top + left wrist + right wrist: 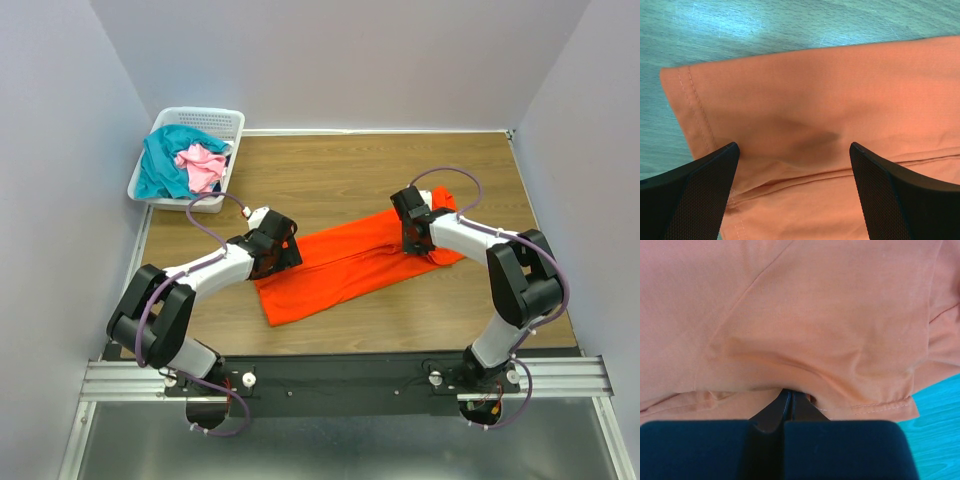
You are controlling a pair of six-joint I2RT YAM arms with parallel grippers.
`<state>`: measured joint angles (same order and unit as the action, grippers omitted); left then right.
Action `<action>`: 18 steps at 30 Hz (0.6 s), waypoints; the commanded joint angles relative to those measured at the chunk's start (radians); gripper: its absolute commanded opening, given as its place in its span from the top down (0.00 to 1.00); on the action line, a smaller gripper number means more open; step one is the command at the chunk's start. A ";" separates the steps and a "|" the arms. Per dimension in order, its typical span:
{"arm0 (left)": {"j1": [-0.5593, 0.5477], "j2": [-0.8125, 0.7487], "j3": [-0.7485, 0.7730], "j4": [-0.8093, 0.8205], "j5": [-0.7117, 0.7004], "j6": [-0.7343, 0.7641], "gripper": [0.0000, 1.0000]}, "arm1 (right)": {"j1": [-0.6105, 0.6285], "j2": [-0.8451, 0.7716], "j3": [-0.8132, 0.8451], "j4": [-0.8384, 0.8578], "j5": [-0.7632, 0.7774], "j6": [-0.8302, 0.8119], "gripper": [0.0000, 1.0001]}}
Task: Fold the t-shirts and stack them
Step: Fold the tshirt
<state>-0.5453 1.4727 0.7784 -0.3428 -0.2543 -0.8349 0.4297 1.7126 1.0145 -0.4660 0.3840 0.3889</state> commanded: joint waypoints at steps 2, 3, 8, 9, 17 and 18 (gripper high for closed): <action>-0.005 -0.025 0.027 -0.021 -0.037 0.000 0.02 | -0.008 -0.043 0.012 -0.019 -0.032 0.013 0.99; -0.005 -0.026 0.028 -0.021 -0.037 0.000 0.02 | -0.008 -0.053 0.010 -0.022 -0.057 0.007 0.99; -0.005 -0.023 0.027 -0.025 -0.051 -0.004 0.02 | -0.009 -0.094 0.010 -0.059 -0.126 0.005 0.99; -0.005 -0.023 0.028 -0.030 -0.051 -0.004 0.02 | -0.008 -0.100 0.009 -0.075 -0.135 0.007 0.99; -0.005 -0.020 0.051 -0.055 -0.069 0.003 0.02 | -0.006 -0.133 0.013 -0.161 -0.247 0.019 0.99; -0.005 -0.020 0.051 -0.056 -0.071 0.003 0.02 | -0.006 -0.136 0.013 -0.164 -0.258 0.019 0.99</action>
<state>-0.5453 1.4712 0.8070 -0.3748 -0.2836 -0.8352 0.4297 1.6165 1.0145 -0.5644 0.2111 0.3931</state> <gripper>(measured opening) 0.983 0.011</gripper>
